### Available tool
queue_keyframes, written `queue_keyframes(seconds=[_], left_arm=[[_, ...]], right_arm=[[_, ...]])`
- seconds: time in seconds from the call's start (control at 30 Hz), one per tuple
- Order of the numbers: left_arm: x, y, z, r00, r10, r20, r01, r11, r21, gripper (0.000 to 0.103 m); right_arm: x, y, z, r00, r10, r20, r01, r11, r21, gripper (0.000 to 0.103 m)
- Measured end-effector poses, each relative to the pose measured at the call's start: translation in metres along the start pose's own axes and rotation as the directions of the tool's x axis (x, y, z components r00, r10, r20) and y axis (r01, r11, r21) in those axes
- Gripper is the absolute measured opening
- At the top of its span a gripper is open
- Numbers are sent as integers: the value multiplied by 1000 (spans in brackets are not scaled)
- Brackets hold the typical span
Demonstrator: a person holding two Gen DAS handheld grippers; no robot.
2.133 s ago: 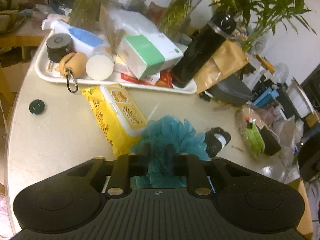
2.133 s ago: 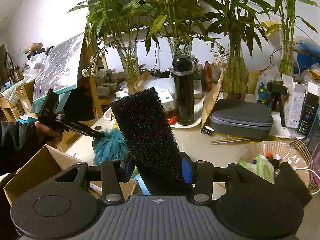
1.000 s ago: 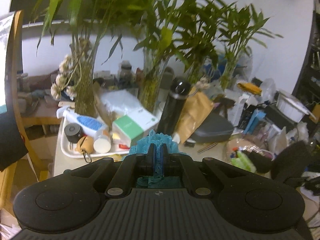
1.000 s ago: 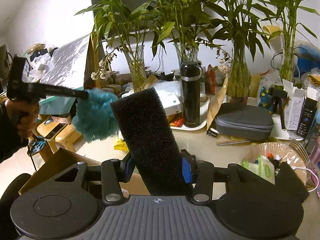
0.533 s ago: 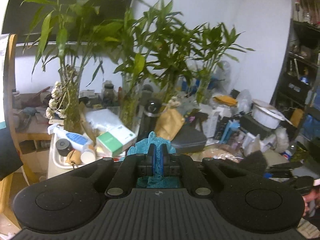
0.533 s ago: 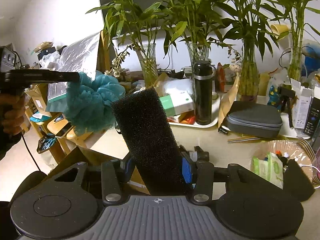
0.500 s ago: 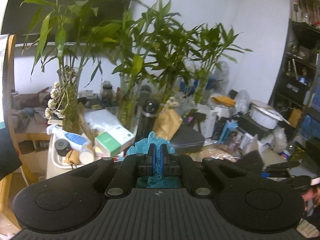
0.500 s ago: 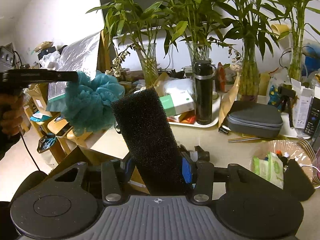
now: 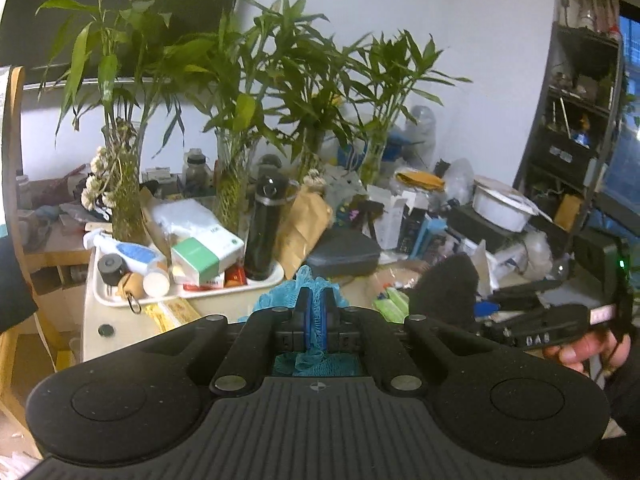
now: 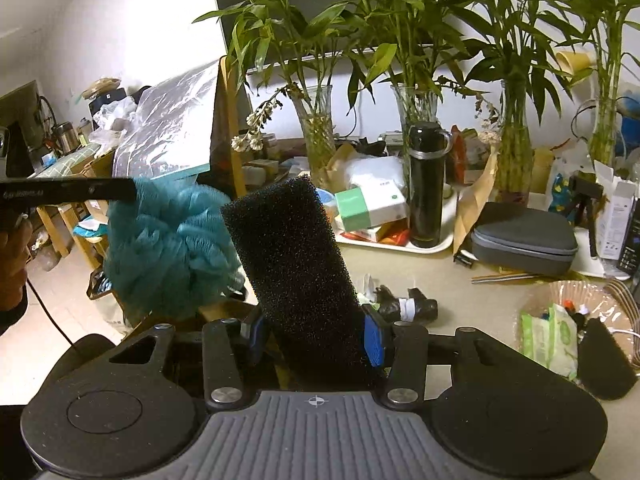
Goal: Organize soft objects
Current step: 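Lower the loofah into the box and open the left tool while the right tool carries the sponge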
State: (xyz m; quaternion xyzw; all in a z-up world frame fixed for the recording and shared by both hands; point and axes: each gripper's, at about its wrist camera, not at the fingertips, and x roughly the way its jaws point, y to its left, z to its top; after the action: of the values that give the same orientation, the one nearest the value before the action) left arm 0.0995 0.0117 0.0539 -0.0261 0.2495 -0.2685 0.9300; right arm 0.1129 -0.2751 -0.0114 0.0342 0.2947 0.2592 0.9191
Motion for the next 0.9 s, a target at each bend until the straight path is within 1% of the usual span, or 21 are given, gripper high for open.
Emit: queue_keyframes(seconds=[0.1, 0.13, 0.17, 0.2, 0.23, 0.27, 0.3, 0.33, 0.37, 0.43, 0.57, 0.63, 0.77, 0.83, 0.9], left_arm=[[-2, -5, -9, 999, 29, -14, -29, 999, 23, 5], [-2, -6, -13, 999, 22, -34, -20, 999, 36, 9], [-2, -9, -18, 998, 25, -51, -22, 998, 58, 10], [-3, -11, -23, 997, 44, -56, -40, 996, 77, 11], [-3, -14, -29, 995, 79, -62, -73, 992, 104, 20], [-4, -17, -34, 992, 112, -66, -103, 987, 127, 34], [-7, -18, -39, 990, 131, -61, -122, 983, 135, 41], [-10, -18, -43, 988, 143, -50, -136, 982, 135, 51], [-13, -18, -47, 988, 148, -40, -142, 982, 125, 57], [-19, -16, -51, 987, 156, -39, -152, 983, 100, 60], [-26, -13, -59, 981, 185, -59, -182, 982, 48, 60], [-30, -11, -63, 980, 187, -67, -186, 982, 30, 61], [-30, -9, -71, 973, 213, -91, -212, 977, 23, 61], [-31, -9, -76, 969, 226, -96, -225, 974, 19, 61], [-31, -7, -80, 969, 224, -103, -224, 974, 4, 61]], right_arm=[[-4, 2, -1, 1000, 6, 4, -6, 1000, 4, 50], [-5, 2, -1, 1000, 6, 5, -6, 1000, 3, 50], [-6, 3, -2, 1000, 6, 6, -6, 1000, 4, 50], [-6, 3, -2, 1000, 6, 6, -6, 1000, 5, 50], [-7, 3, -3, 1000, 6, 5, -6, 1000, 5, 50], [-7, 3, -3, 1000, 7, 4, -7, 1000, 7, 50], [-8, 3, -4, 1000, 9, 2, -9, 1000, 11, 50], [-9, 3, -5, 1000, 11, 0, -11, 1000, 16, 50], [-9, 3, -7, 1000, 14, -3, -14, 1000, 23, 50], [-9, 3, -9, 1000, 23, -8, -23, 999, 40, 50], [-11, 1, -11, 999, 53, -10, -52, 994, 92, 50], [-11, 1, -12, 998, 66, -11, -64, 991, 115, 50], [-10, 1, -11, 997, 72, -17, -68, 985, 157, 51], [-9, -1, -12, 996, 91, -21, -85, 976, 200, 51], [-6, -4, -13, 993, 114, -27, -104, 963, 249, 51]])
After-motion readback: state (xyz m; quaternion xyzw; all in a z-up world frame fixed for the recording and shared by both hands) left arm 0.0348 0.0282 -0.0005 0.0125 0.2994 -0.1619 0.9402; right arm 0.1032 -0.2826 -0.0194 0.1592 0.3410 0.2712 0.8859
